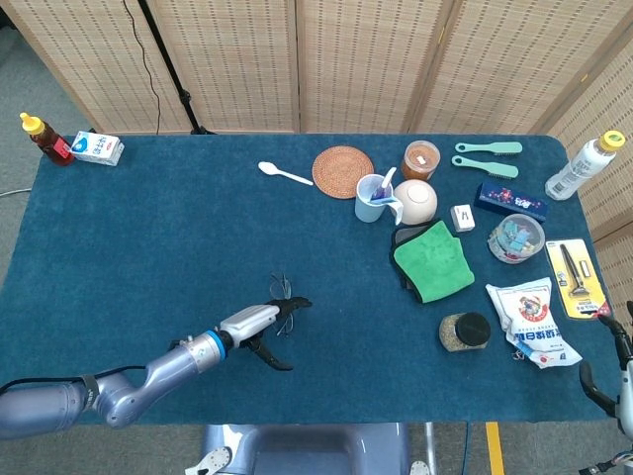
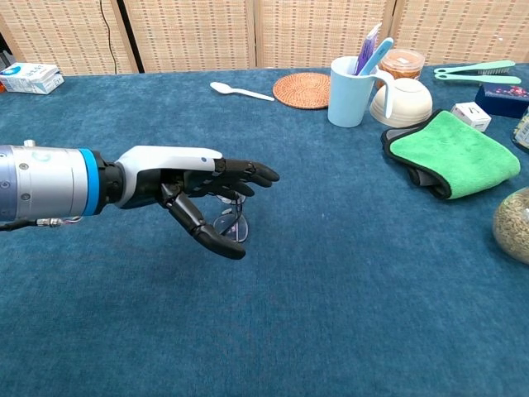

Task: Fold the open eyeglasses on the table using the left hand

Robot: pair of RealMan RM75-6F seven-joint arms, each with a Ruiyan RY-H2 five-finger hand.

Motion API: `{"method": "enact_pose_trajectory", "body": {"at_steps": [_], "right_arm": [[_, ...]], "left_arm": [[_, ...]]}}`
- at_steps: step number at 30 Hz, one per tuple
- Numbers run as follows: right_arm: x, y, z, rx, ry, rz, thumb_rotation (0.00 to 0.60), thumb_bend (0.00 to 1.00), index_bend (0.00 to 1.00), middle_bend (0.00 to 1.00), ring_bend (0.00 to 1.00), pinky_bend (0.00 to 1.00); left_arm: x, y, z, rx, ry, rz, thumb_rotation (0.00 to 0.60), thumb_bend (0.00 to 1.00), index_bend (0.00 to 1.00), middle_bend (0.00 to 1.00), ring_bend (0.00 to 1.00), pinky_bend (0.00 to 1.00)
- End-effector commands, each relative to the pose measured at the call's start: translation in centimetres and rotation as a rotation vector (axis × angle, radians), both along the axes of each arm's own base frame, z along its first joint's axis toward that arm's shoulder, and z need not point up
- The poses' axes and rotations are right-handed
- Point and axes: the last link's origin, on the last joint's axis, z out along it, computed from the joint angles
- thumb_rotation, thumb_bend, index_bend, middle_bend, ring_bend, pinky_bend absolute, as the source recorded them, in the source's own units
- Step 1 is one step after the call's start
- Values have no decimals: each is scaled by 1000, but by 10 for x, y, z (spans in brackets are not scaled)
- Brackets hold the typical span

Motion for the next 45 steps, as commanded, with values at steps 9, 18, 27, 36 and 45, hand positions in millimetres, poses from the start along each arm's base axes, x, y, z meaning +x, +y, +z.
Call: {"method": "enact_pose_trajectory", "body": {"at_steps": [9, 18, 27, 36, 45], "right_arm": [[0, -2, -1, 3, 0, -2, 600, 427, 181, 0, 0, 0], [0, -1, 0, 2, 4, -4, 600, 427, 182, 0, 0, 0], [-1, 2, 3, -8, 11, -13, 600, 426, 182, 0, 0, 0], [-1, 2, 5, -11, 15, -16, 600, 427, 182, 0, 0, 0], [-1, 1, 5, -9, 17, -18, 600, 426, 182, 0, 0, 0]], "left_arm": [[1, -3, 15, -34, -81, 1, 446, 102, 0, 0, 0, 0], [2, -4, 15, -55, -116, -10, 423, 102, 0, 0, 0, 0], [5, 2, -12, -118, -190, 72, 423, 102, 0, 0, 0, 0], [1, 8, -19, -180, -282, 145, 422, 102, 0, 0, 0, 0], [-5, 11, -24, -215, -315, 199, 422, 101, 0, 0, 0, 0]]}}
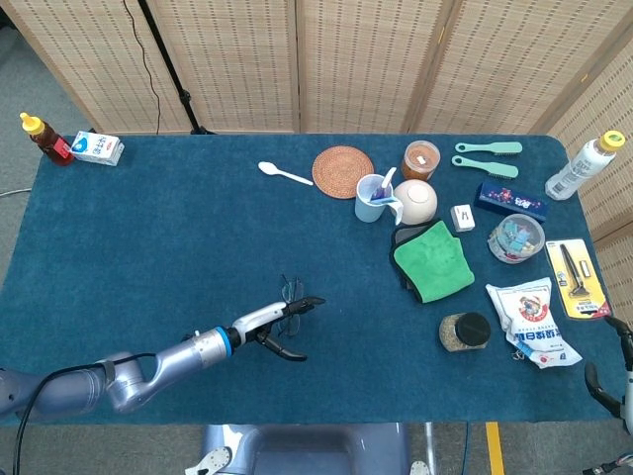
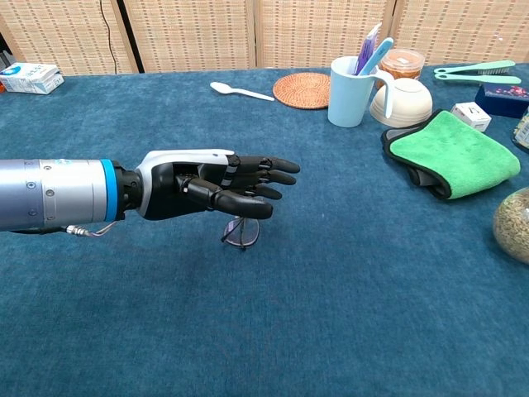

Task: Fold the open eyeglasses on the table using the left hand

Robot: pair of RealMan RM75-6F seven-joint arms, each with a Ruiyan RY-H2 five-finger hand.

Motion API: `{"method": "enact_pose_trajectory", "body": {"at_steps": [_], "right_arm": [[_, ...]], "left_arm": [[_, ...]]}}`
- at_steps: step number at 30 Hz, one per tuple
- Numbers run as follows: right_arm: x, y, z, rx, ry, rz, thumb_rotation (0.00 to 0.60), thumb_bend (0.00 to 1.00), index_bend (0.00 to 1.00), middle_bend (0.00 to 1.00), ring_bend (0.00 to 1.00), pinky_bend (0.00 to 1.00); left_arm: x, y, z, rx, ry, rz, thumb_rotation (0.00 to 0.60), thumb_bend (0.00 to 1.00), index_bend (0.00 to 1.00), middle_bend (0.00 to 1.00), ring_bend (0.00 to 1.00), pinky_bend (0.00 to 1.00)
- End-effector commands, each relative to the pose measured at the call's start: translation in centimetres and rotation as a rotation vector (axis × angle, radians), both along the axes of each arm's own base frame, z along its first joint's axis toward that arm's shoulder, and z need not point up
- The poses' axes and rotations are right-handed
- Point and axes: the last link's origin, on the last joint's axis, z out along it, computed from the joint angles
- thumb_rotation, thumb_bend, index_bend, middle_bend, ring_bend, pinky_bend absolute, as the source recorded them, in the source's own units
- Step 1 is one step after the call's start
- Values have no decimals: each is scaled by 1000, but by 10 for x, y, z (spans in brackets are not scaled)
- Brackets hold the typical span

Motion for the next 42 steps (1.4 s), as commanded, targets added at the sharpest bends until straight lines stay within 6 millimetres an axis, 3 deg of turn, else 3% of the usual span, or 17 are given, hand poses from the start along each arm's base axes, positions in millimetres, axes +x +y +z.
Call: {"method": "enact_pose_trajectory", "body": {"at_steps": [1, 14, 20, 31, 42], "right_arm": [[0, 0, 0, 0, 0, 0, 600, 427, 182, 0, 0, 0], [1, 0, 1, -3, 5, -2, 600, 427, 182, 0, 0, 0], [1, 0, 2, -6, 6, -2, 600, 426, 182, 0, 0, 0], [3, -4, 0, 6, 5, 8, 600, 427, 182, 0, 0, 0], [7, -14, -3, 25, 13, 39, 600, 427, 182, 0, 0, 0]], "left_arm": [[-1, 1, -2, -10, -8, 8, 421, 101, 0, 0, 0, 0], [-6, 4, -9, -27, -19, 42, 421, 103, 0, 0, 0, 0], [-3, 7, 2, -7, -64, 37, 418, 103, 0, 0, 0, 0], [-28, 14, 61, 330, 125, -208, 346, 102, 0, 0, 0, 0], [-73, -22, 137, 707, 452, -231, 347, 102, 0, 0, 0, 0]]}}
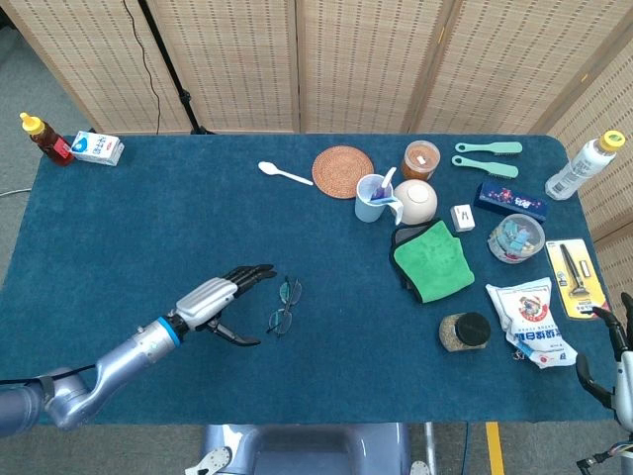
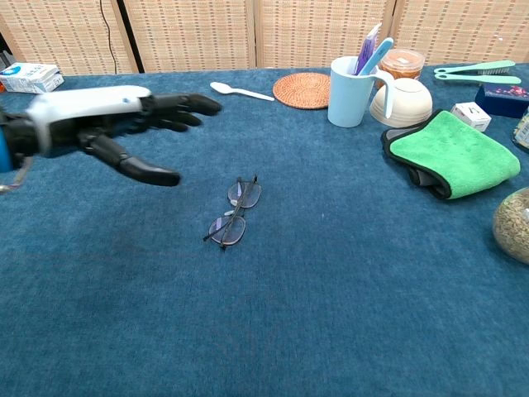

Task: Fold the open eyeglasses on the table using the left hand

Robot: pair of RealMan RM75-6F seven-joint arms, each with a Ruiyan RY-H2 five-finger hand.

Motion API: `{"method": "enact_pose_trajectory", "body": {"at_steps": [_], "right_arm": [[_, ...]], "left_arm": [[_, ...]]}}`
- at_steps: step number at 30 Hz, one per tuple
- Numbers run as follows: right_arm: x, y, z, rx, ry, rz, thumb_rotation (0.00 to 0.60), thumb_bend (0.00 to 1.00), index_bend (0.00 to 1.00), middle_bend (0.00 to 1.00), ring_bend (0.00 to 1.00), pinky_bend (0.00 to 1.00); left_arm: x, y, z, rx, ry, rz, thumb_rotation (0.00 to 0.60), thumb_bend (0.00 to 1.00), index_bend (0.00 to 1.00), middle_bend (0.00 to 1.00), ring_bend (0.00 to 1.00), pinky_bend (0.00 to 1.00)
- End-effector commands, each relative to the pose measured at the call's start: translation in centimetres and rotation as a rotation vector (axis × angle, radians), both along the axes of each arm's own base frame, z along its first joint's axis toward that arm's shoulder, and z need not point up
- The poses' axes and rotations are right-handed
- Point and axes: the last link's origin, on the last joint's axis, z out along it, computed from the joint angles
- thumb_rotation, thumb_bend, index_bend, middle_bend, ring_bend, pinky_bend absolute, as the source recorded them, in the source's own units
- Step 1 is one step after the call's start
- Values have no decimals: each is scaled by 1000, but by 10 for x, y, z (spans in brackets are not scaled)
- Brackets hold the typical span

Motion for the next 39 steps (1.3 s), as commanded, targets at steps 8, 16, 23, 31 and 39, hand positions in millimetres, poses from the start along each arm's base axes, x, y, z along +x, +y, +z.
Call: {"method": "enact_pose_trajectory", "body": {"at_steps": [8, 16, 23, 31, 39], "right_arm": [[5, -7, -5, 28, 7, 28, 600, 427, 181, 0, 0, 0], [13, -13, -14, 73, 12, 67, 600, 427, 182, 0, 0, 0], [23, -19, -27, 130, 10, 120, 600, 427, 218, 21, 0, 0], [31, -23, -34, 159, 7, 158, 600, 427, 225, 27, 3, 0], [32, -22, -35, 160, 5, 160, 600, 427, 224, 27, 6, 0]], "left_arm": [[-53, -57, 94, 383, 206, 141, 349, 102, 1, 0, 0, 0], [-80, -97, 128, 493, 303, 214, 352, 102, 26, 0, 0, 0], [-98, -128, 150, 545, 340, 267, 354, 102, 34, 0, 0, 0], [-106, -150, 165, 628, 371, 280, 353, 102, 36, 0, 0, 0], [-106, -154, 167, 641, 362, 282, 351, 102, 36, 0, 0, 0]]}}
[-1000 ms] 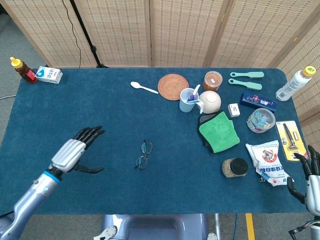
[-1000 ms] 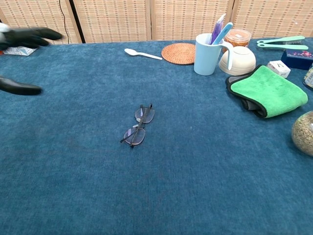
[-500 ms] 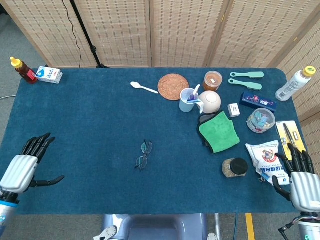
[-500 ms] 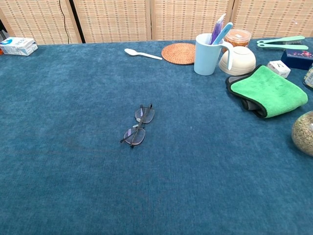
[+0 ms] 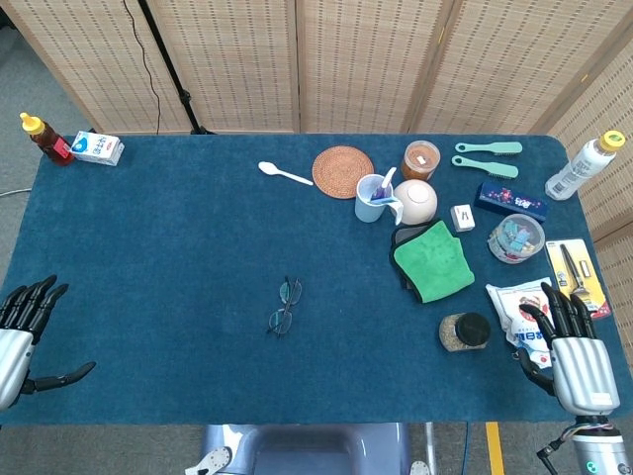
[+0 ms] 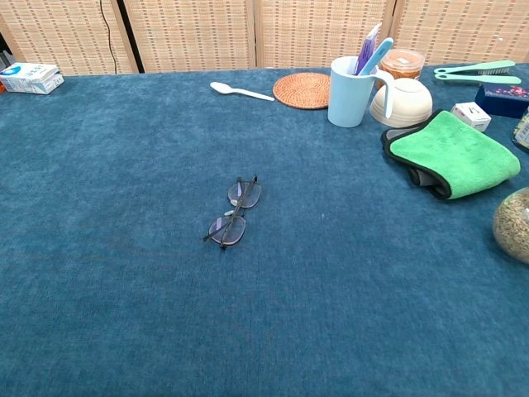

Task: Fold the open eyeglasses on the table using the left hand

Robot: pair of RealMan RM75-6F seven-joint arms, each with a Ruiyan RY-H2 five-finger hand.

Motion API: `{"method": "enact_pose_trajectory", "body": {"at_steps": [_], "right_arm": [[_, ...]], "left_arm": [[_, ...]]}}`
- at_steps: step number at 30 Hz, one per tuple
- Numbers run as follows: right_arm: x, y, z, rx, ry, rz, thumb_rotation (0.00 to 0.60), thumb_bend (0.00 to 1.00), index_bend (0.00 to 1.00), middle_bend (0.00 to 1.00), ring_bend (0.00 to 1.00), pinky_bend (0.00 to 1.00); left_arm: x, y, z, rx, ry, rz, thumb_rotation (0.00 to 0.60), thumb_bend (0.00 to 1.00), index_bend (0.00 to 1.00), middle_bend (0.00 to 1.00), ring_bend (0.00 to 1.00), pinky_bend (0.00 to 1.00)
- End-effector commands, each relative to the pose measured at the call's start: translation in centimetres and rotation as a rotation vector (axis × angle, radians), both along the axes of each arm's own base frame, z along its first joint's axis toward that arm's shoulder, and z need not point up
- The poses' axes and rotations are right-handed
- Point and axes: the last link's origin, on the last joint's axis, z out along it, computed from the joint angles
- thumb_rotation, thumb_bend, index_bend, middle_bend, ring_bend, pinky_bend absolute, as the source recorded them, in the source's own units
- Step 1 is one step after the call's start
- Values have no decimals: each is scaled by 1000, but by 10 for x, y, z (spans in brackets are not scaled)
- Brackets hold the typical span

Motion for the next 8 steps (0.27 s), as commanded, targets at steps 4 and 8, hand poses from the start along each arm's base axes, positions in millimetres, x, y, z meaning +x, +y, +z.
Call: {"method": "enact_pose_trajectory", "body": {"at_steps": [4, 8], "right_arm": [[0, 0, -1, 6, 0, 0, 600, 427, 224, 28, 7, 0], [-2, -1, -1, 9, 0, -6, 600, 427, 225, 28, 9, 0]], "left_arm": [[0, 0, -1, -9, 0, 2, 352, 102, 36, 0, 0, 0], [-1, 0, -2, -11, 1, 7, 353, 102, 35, 0, 0, 0]]}}
